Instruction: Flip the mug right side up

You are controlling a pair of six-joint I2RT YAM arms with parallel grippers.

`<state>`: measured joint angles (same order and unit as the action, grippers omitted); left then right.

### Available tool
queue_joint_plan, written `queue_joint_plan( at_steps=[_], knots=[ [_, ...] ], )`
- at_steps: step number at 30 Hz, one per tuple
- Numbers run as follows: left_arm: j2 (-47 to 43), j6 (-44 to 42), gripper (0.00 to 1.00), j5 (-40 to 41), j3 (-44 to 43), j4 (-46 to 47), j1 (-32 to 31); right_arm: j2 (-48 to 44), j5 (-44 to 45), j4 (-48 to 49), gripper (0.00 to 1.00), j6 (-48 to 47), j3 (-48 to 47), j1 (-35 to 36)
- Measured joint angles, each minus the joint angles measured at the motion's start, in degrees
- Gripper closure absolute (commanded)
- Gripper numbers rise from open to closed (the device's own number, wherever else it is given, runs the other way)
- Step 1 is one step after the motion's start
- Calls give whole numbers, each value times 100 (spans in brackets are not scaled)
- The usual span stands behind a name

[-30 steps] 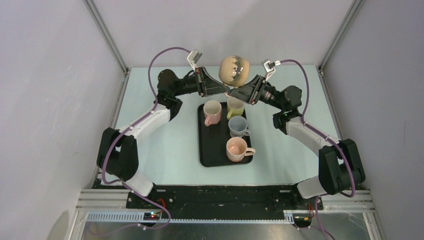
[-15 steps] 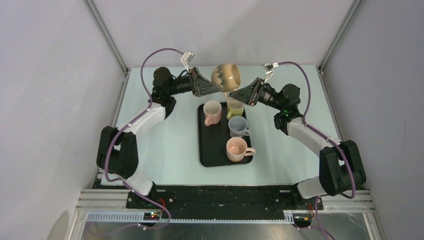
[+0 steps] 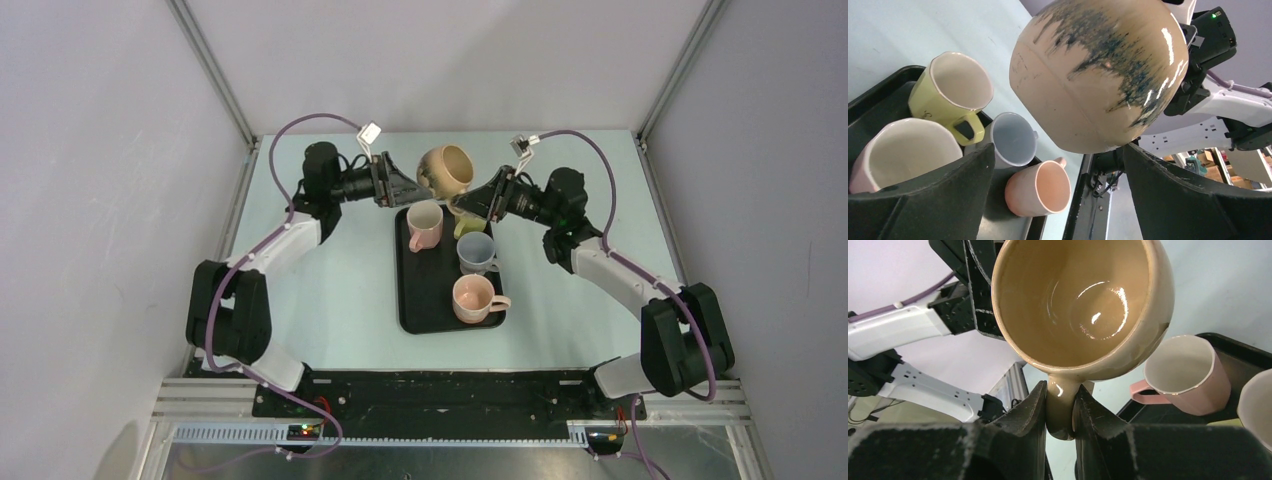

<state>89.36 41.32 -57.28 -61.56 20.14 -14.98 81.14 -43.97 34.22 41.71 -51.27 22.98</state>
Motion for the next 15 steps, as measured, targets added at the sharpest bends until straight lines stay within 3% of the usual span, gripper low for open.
queue_joint_plan(
  at_steps=[15],
  knots=[
    [-372, -1676, 0, -212, 94, -1753, 636, 7, 267, -1145, 100, -1141, 0, 573]
  ],
)
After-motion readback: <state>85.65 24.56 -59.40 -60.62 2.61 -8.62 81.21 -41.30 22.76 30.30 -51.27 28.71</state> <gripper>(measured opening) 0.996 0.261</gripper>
